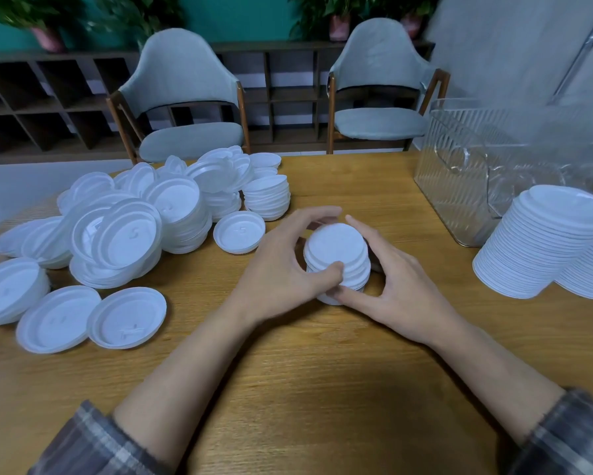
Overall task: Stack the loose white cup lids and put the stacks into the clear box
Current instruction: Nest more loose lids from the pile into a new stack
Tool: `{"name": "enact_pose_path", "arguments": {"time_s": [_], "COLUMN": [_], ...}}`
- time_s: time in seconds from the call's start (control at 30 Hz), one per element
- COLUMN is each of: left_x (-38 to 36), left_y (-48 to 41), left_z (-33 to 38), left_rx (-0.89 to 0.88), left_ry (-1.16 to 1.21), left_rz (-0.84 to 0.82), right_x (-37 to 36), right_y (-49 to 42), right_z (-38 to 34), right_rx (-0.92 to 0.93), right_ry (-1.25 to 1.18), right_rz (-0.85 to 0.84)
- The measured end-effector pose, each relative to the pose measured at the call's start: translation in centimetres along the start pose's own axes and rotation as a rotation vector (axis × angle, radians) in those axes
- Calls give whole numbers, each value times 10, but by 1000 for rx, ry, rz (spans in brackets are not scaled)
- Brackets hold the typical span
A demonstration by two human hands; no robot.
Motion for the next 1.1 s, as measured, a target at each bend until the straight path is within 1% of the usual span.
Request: {"name": "enact_pose_path", "arguments": {"time_s": [0.07, 0.17, 0.23, 0.33, 0.4, 0.53, 0.77, 0.87, 0.97, 1.03, 1.07, 1.1], "left_x": [-1, -6, -9, -7, -6, -6, -6, -5, -6, -9, -8, -5], "left_y": [0, 1, 2, 0, -2, -2, -2, -3, -5, -5, -6, -7], "left_z": [-1, -4, -5, -8, -10, -9, -7, -11, -17, -17, -17, -18], "left_rx": [26, 56, 66, 98, 101, 74, 10, 64, 105, 84, 67, 55], "left_ry": [63, 115, 111, 76, 89, 100, 13, 36, 54, 31, 4, -23], "left_rz": [-100, -151, -132, -41, -20, -17, -6, -7, -55, -88, -76, -30], "right_x": [0, 1, 1, 1, 1, 0, 0, 1, 1, 2, 3, 5], "right_y": [0, 0, 1, 1, 1, 1, 2, 2, 1, 2, 2, 2], "right_z": [-1, 0, 0, 2, 5, 5, 3, 3, 3, 5, 6, 7], "right_rx": [-2, -7, -10, -11, -16, -19, -26, -26, -33, -42, -47, -51], "right_ry": [2, 19, 25, 33, 33, 21, 35, 44, 63, 79, 89, 103], "right_rz": [4, 15, 15, 10, 3, -18, -25, -2, 2, 14, 25, 36]}}
Point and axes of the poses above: each hand's wrist, its own y-axis away from the middle knuckle, its own x-axis out of the back of the hand, z = x × y, the point moved 7 cm from there along -y, towards the middle knuckle, and after that the axes turned 14 degrees about x, right-handed, at the moved point
